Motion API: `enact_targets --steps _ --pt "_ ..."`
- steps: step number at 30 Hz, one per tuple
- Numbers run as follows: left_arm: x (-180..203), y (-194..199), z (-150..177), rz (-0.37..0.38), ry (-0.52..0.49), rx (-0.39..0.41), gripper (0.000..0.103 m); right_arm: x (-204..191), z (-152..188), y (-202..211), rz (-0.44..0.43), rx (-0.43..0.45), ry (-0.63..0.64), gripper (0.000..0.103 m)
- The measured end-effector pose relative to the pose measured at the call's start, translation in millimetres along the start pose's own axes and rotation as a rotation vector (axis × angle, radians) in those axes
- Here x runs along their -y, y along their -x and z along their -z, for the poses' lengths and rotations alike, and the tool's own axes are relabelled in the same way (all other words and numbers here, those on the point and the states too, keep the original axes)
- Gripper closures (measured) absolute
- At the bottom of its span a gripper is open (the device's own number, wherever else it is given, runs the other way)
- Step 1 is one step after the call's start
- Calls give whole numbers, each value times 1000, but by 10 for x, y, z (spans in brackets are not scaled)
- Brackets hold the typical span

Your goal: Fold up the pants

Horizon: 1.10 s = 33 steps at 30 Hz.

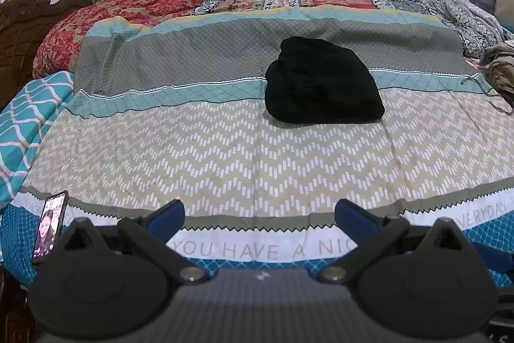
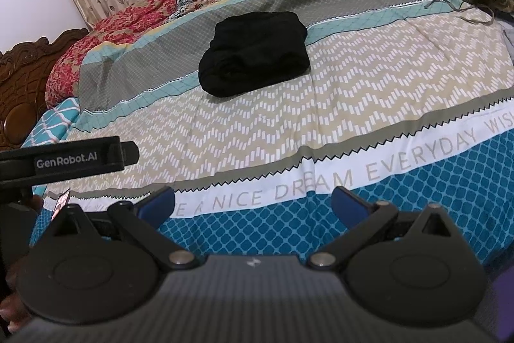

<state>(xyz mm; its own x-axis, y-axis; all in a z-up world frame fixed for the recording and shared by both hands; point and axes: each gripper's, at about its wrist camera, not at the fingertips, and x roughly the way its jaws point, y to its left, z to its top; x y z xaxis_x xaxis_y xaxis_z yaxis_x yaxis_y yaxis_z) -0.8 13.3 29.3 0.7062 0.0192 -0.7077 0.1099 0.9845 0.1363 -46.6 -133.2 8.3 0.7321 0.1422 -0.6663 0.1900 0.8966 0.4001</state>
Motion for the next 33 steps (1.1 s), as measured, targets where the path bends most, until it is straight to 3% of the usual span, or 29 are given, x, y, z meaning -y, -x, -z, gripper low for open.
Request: enact_targets --steps 33 --pt "40 68 -3 11 -11 33 0 66 11 -27 -4 -14 -10 0"
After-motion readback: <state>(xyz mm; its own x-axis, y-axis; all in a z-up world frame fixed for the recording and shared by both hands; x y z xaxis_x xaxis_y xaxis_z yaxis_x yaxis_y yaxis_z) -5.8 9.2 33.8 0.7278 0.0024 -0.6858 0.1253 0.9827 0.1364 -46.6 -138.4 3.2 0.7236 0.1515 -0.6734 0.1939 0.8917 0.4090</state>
